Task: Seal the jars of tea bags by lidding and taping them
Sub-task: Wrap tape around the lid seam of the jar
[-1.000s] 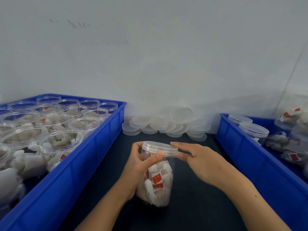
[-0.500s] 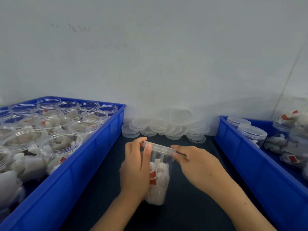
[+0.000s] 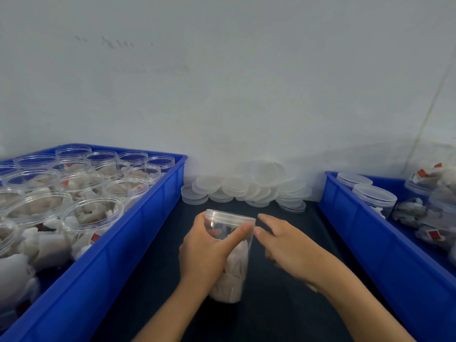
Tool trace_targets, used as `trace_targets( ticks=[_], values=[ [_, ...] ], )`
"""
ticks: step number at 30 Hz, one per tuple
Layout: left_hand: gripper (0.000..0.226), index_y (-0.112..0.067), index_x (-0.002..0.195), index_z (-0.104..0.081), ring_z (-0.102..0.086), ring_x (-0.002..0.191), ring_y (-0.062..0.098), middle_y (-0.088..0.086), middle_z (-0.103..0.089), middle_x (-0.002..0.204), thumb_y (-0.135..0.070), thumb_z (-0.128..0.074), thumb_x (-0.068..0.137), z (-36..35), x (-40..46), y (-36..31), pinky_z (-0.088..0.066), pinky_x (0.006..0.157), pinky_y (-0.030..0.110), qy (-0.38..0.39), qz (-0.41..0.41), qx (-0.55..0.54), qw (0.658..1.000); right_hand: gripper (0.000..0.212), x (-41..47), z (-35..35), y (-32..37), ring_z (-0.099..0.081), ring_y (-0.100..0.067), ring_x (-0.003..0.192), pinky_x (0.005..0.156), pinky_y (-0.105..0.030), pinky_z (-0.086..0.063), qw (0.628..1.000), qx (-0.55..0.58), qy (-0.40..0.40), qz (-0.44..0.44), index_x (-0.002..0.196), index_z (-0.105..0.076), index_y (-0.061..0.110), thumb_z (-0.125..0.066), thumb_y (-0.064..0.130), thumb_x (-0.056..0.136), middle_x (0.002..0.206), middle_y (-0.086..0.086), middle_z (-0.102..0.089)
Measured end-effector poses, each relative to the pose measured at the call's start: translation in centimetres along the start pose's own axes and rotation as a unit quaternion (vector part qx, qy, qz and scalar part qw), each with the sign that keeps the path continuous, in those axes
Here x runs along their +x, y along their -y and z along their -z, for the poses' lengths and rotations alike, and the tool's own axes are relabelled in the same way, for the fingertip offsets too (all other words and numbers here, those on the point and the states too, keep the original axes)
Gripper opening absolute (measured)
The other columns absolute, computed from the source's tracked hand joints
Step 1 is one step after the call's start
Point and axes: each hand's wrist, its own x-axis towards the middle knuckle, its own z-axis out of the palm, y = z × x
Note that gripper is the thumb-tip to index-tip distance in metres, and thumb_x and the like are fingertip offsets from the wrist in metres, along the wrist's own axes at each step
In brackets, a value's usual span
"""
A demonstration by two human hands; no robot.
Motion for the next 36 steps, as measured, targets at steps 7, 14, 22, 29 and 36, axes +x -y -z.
trace_targets(
  ticks=[7,14,22,29,36],
  values=[
    [0.075,-0.03,0.099,-0.066,-0.07,0.088,0.011,-0.008,-0.074,0.09,-0.075,-0.076,0.04,0.6,0.7,0.3,-0.057,0.085,0.045,0.037,0.016,-0.07,0.997,0.046,0.0,1.5,-0.3,-0.037,-0.007,0.041,0.042,-0.019,-0.031,0.977,0.162,0.126,-0.048,0.144,-0.031,0.031,-0.043,0.041,0.1,0.053,0.002,-0.05],
    [0.064,-0.018,0.099,-0.069,-0.072,0.079,0.01,-0.005,-0.075,0.085,-0.052,-0.08,0.046,1.0,0.5,-0.5,-0.054,0.063,0.018,0.103,0.024,-0.135,0.985,0.044,0.7,2.3,-1.5,-0.046,-0.003,0.049,0.06,-0.022,-0.039,0.998,0.03,0.037,0.044,0.141,-0.04,0.037,-0.049,0.038,0.098,0.055,0.005,-0.05],
    [0.07,-0.01,0.106,-0.066,-0.073,0.082,0.019,0.007,-0.075,0.091,-0.046,-0.08,0.047,1.3,0.9,-0.3,-0.056,0.062,0.02,0.169,0.054,-0.206,0.962,0.038,1.4,1.9,-1.9,-0.043,-0.004,0.058,0.06,-0.019,-0.038,0.998,0.003,0.038,0.059,0.136,-0.048,0.043,-0.047,0.027,0.101,0.068,0.016,-0.043],
    [0.083,-0.018,0.118,-0.048,-0.074,0.084,0.02,0.009,-0.07,0.106,-0.044,-0.082,0.047,1.1,1.1,0.5,-0.056,0.063,0.028,0.157,0.088,-0.238,0.954,0.036,1.7,1.4,-2.0,-0.04,-0.001,0.061,0.069,-0.024,-0.039,0.997,-0.024,-0.004,0.08,0.133,-0.053,0.043,-0.048,0.029,0.101,0.069,0.018,-0.043],
    [0.068,-0.015,0.107,-0.05,-0.071,0.09,0.02,0.005,-0.07,0.102,-0.056,-0.072,0.058,0.8,1.0,0.9,-0.056,0.075,0.034,0.12,0.017,-0.166,0.979,0.035,1.7,1.1,-2.0,-0.032,0.005,0.059,0.059,-0.014,-0.028,0.995,-0.05,-0.037,0.081,0.134,-0.053,0.042,-0.045,0.032,0.102,0.066,0.023,-0.033]
  ],
)
